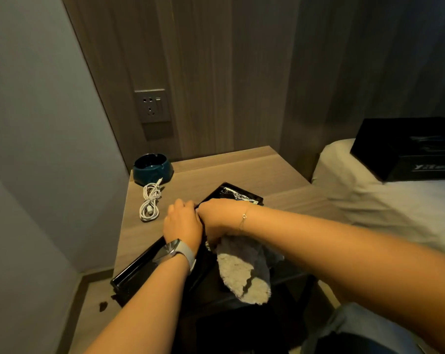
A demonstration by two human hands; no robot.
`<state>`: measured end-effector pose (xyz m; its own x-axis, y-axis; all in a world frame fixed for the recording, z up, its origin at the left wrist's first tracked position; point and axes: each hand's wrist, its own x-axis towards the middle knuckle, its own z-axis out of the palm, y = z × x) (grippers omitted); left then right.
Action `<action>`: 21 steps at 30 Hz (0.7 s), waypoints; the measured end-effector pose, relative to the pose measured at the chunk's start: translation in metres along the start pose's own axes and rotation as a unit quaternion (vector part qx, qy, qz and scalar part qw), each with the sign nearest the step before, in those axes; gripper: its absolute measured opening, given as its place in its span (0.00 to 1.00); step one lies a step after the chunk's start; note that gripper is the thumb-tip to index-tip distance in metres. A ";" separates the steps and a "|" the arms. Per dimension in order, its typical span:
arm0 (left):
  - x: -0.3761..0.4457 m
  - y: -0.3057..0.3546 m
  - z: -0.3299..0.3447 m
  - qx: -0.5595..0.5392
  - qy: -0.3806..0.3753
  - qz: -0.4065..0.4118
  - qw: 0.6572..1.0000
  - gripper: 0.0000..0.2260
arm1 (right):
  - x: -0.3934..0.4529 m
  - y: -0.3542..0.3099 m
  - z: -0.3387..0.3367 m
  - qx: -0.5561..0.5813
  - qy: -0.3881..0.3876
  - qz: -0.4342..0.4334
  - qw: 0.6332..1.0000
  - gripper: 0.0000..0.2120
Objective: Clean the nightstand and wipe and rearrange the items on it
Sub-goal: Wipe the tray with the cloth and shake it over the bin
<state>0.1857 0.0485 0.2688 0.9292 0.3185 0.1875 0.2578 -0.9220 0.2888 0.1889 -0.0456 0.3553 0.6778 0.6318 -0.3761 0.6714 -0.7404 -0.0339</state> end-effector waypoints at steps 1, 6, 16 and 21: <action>-0.001 0.001 0.000 -0.007 0.007 -0.005 1.000 0.10 | 0.003 0.003 -0.003 -0.021 -0.023 0.010 0.999 0.19; -0.005 0.004 0.002 -0.014 0.019 -0.001 1.000 0.12 | 0.015 0.060 -0.003 -0.024 0.029 0.147 0.988 0.14; -0.005 0.004 0.004 0.002 0.018 -0.003 1.000 0.12 | -0.015 0.037 -0.007 0.028 0.121 0.078 0.989 0.10; -0.004 0.005 0.004 -0.005 0.013 -0.003 1.000 0.12 | -0.003 0.032 0.018 0.059 0.072 0.067 0.993 0.03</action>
<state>0.1846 0.0422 0.2658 0.9204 0.3303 0.2092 0.2614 -0.9177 0.2990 0.2028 -0.0756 0.3392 0.8001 0.5462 -0.2482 0.5386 -0.8361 -0.1037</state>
